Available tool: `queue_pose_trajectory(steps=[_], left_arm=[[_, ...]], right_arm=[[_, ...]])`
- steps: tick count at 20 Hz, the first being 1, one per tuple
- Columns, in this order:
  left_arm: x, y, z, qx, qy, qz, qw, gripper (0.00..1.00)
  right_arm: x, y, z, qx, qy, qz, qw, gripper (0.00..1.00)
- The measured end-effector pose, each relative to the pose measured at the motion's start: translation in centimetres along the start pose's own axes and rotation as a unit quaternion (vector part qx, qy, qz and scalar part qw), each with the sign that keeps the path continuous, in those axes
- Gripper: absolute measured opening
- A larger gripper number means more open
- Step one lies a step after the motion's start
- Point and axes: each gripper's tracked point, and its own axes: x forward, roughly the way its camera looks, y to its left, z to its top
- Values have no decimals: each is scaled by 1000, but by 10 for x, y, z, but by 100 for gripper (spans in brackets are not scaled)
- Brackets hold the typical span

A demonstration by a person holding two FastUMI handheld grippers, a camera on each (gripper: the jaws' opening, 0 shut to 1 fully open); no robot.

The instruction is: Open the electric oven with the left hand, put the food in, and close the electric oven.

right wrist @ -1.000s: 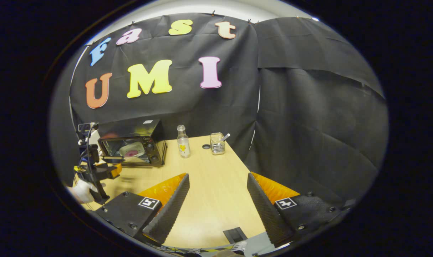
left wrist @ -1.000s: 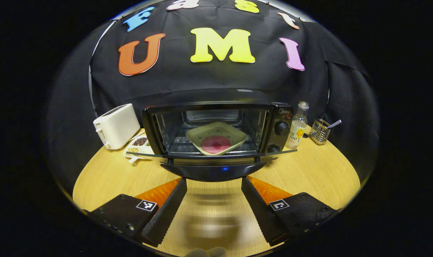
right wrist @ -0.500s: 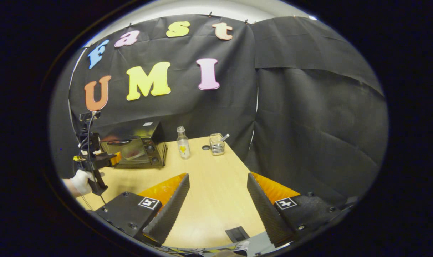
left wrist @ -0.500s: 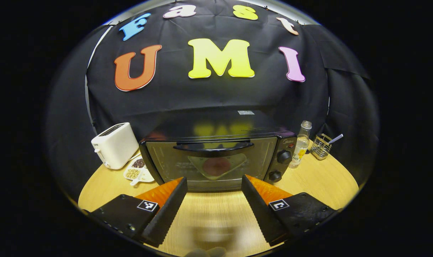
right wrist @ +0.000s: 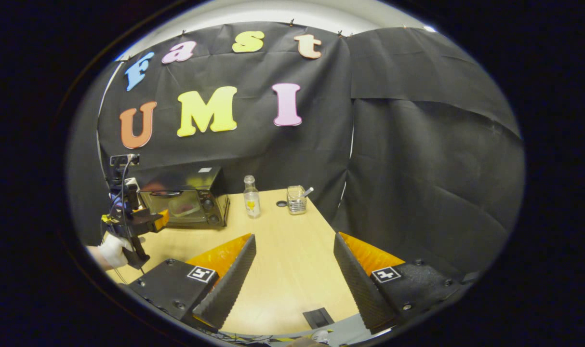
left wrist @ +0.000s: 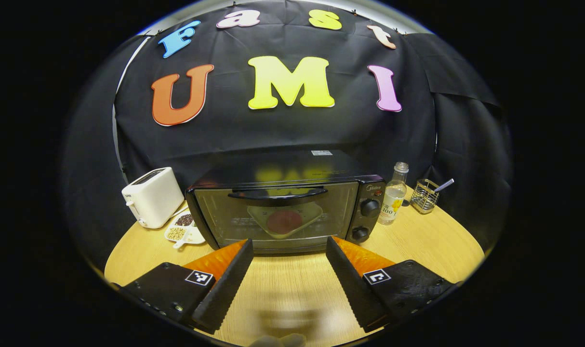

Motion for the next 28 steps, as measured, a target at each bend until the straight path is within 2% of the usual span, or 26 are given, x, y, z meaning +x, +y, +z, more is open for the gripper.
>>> queue_pose_trajectory(steps=[6,11,15,19,22,25,28], left_arm=[[-68,-5,34,-23,-27,2,999,97],[-173,-15,91,-31,-91,29,995,97],[-259,-30,119,-56,-132,49,988,97],[-331,-42,128,-32,-170,66,983,97],[-375,-57,127,-21,-186,71,980,97],[-401,-59,121,-14,-198,89,976,96],[-410,-64,111,-18,-188,97,977,96]], right_arm=[[-9,-6,28,-3,-37,48,998,100],[-37,-20,63,3,-88,107,990,100],[-66,-46,90,-7,-137,134,981,100],[-87,-68,97,-8,-174,140,975,100],[-92,-78,87,-8,-182,141,973,100],[-100,-70,75,-5,-178,163,970,100],[-104,-67,69,-8,-173,177,969,100]])
